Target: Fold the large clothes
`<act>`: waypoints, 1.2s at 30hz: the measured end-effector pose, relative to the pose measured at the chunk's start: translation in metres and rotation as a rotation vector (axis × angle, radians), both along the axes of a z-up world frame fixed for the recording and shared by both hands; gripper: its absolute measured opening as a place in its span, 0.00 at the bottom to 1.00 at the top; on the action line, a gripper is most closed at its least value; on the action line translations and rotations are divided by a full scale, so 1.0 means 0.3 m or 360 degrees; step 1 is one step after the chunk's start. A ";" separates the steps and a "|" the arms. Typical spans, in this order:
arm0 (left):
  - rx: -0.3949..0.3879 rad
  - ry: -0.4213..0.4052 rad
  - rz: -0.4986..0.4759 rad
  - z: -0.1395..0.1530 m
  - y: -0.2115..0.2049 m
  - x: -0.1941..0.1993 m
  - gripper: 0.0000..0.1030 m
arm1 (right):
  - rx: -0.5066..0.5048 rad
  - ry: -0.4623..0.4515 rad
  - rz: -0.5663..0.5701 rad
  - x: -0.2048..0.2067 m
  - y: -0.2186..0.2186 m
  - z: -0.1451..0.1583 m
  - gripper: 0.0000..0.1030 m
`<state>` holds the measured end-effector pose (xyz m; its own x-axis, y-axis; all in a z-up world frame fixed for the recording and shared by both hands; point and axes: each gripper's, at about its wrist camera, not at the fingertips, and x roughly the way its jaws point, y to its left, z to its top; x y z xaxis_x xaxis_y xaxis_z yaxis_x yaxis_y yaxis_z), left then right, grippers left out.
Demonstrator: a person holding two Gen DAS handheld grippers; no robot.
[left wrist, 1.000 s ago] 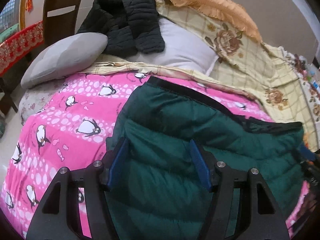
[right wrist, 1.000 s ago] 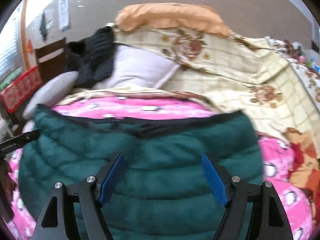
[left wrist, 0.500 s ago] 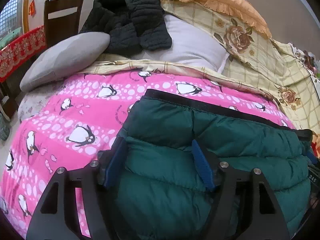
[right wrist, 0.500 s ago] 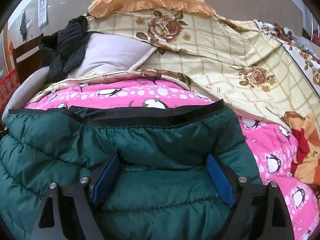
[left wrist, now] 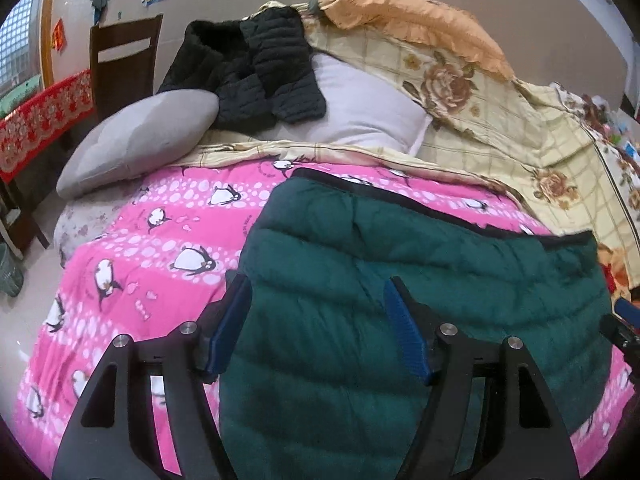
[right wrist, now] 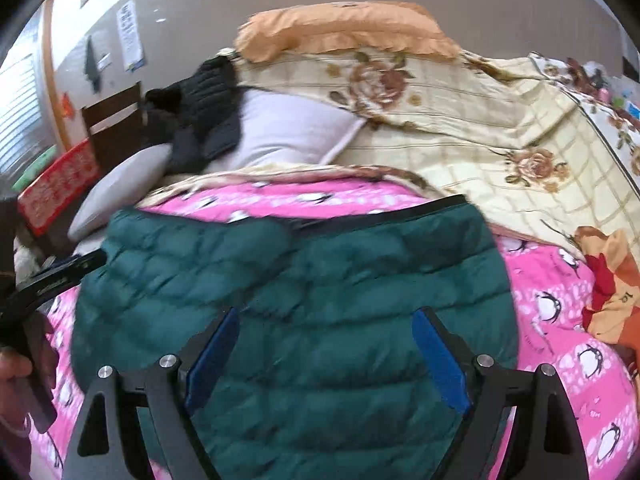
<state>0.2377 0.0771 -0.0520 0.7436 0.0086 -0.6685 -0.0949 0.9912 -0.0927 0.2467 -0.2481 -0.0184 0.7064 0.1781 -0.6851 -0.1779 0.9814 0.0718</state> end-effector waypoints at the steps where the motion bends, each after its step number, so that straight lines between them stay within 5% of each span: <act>1: 0.0011 -0.0016 -0.0008 0.007 -0.009 -0.021 0.67 | -0.0006 0.0002 0.0017 -0.015 0.019 -0.002 0.84; 9: 0.0110 0.0031 -0.0050 -0.050 -0.050 -0.051 0.67 | -0.0070 0.0113 0.0063 -0.001 0.141 -0.118 0.85; 19: 0.0209 0.0052 -0.0057 -0.124 -0.072 0.001 0.70 | -0.0116 0.0173 0.0034 0.096 0.166 -0.228 0.98; 36: 0.0150 0.0055 -0.0051 -0.080 -0.060 -0.118 0.70 | -0.0004 0.0092 0.0095 -0.160 0.106 -0.097 0.98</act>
<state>0.2022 0.0590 -0.0761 0.7210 0.0495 -0.6912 -0.0648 0.9979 0.0039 0.1986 -0.2163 -0.0475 0.6538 0.2169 -0.7249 -0.2318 0.9694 0.0810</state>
